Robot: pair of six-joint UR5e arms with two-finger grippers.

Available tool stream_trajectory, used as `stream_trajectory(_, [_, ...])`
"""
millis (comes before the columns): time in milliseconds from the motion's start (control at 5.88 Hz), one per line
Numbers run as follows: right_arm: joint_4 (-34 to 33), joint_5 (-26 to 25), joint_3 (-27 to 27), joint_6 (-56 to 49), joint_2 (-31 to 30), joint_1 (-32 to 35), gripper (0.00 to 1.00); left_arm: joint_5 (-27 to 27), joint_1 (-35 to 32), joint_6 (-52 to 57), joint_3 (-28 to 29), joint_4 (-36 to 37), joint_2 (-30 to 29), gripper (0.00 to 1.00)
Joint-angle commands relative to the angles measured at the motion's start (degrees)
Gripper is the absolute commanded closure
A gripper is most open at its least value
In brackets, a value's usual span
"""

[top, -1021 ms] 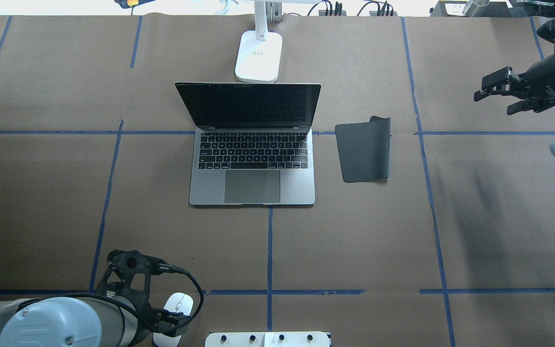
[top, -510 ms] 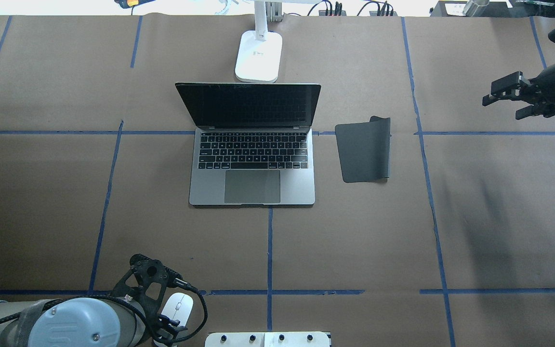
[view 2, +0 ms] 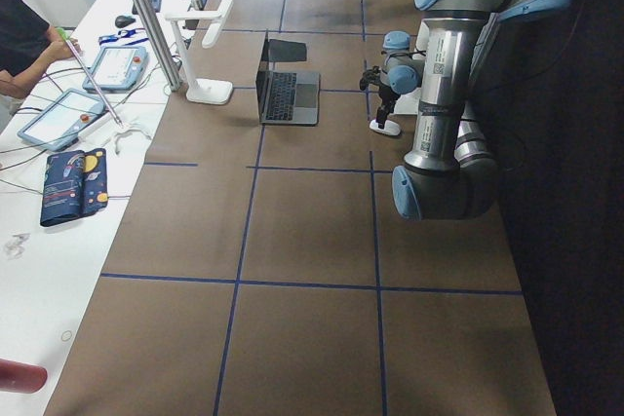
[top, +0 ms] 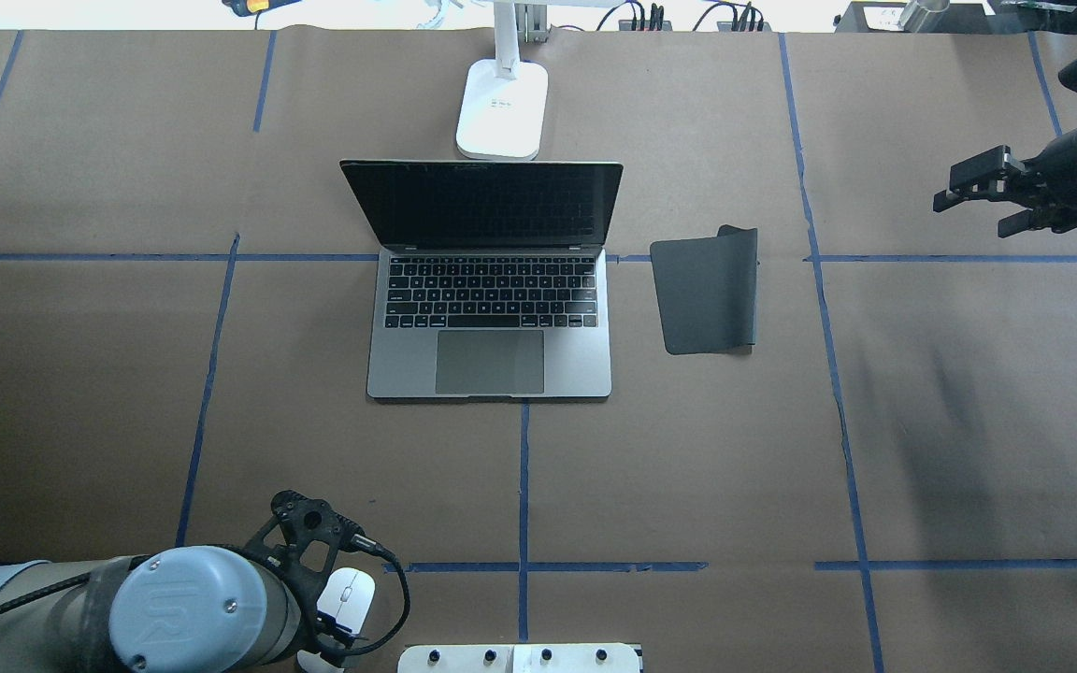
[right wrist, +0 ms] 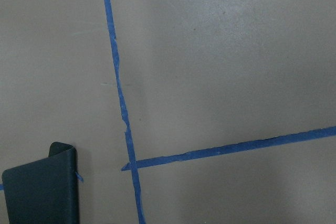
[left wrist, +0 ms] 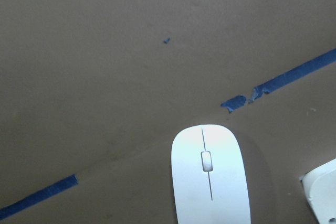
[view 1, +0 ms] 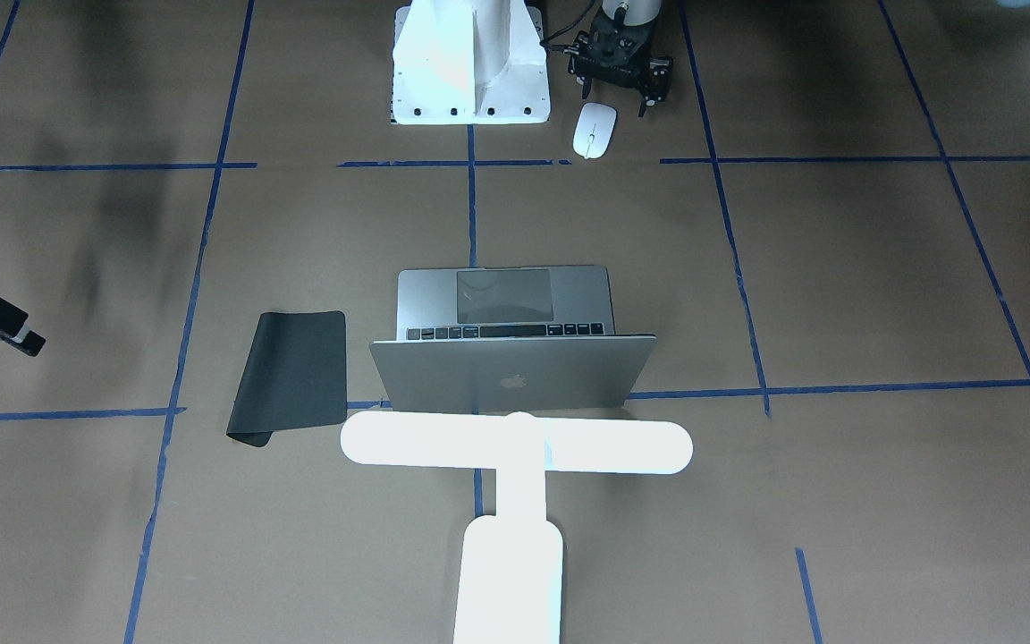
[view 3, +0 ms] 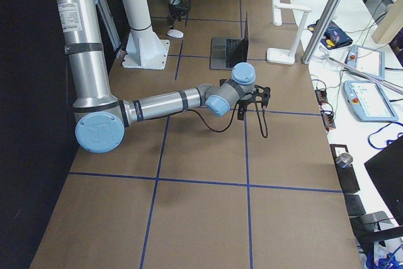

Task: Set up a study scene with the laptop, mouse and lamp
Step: 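Grasp the white mouse with the left gripper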

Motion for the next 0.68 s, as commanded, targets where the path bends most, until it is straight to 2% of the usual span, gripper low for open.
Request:
stream_trajectory(0, [0.0,0.0,0.0,0.0,0.0,-0.1,0.0,-2.0,-0.7,-0.6,4.6,-3.4,-1.9,0.0])
stream_trajectory(510, [0.0,0.1,0.1,0.0,-0.1,-0.1,0.0,-2.0,-0.7,-1.2,6.8,-4.0,-3.0,0.0])
